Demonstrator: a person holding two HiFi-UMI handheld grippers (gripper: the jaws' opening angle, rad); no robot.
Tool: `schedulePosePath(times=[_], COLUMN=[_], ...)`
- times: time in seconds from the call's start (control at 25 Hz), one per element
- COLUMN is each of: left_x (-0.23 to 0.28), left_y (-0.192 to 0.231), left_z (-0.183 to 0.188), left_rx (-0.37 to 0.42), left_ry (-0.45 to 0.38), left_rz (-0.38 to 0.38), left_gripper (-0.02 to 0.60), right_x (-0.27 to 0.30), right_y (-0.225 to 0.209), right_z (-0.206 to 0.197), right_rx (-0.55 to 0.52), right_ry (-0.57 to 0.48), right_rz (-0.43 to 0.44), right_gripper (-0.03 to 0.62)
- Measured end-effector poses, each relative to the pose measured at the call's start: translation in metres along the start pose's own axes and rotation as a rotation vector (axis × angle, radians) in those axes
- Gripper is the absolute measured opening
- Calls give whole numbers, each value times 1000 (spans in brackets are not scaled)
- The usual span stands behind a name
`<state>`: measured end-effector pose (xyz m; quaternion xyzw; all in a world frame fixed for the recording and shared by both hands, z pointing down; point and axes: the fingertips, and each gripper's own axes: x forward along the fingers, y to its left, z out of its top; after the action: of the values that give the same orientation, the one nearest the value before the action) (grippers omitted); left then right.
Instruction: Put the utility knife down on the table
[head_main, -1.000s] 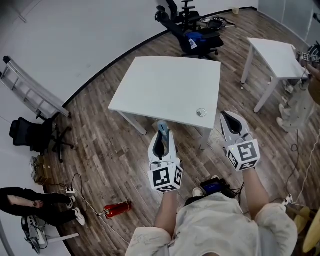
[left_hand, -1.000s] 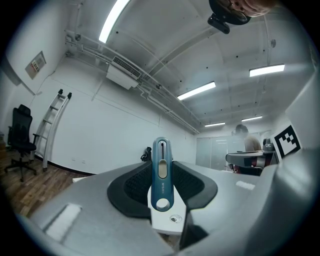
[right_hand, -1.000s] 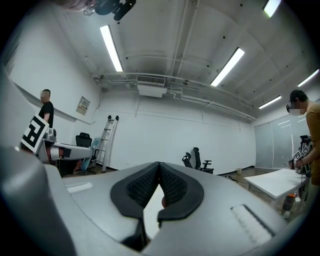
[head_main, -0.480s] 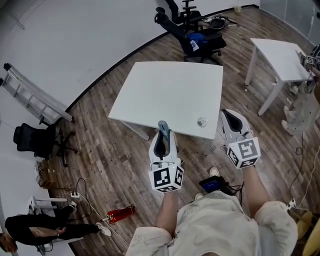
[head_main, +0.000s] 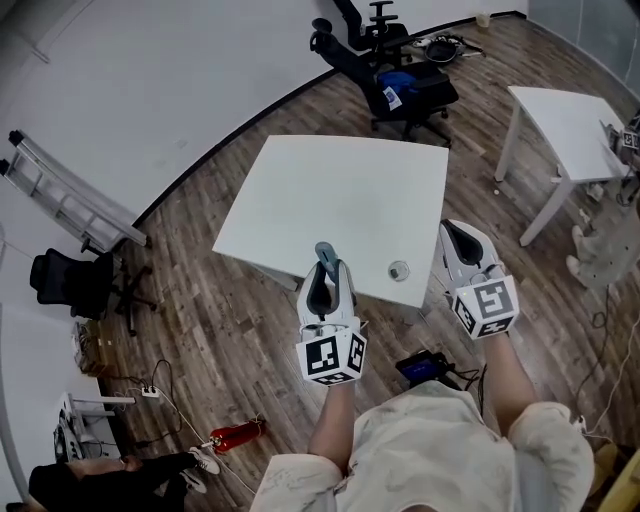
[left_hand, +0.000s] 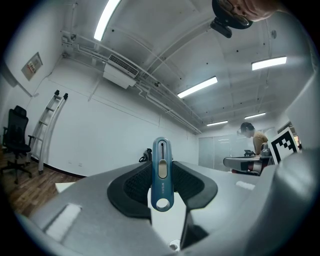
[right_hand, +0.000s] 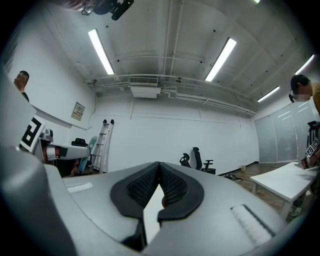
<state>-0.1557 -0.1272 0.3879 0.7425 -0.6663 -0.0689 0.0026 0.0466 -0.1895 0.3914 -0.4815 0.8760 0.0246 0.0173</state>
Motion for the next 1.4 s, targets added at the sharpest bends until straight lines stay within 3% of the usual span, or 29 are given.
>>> schedulePosePath(times=[0.92,1.4], left_x=[6,14], left_y=[10,3], left_z=[1,-11], left_rx=[49,17], left_ry=[32,39], left_rz=[68,58], left_gripper=[147,147], right_x=[19,21], right_y=[0,-5], right_z=[-17,-16], right_rx=[77,42], right_ry=[-5,10], right_rz=[41,42], right_gripper=[6,6])
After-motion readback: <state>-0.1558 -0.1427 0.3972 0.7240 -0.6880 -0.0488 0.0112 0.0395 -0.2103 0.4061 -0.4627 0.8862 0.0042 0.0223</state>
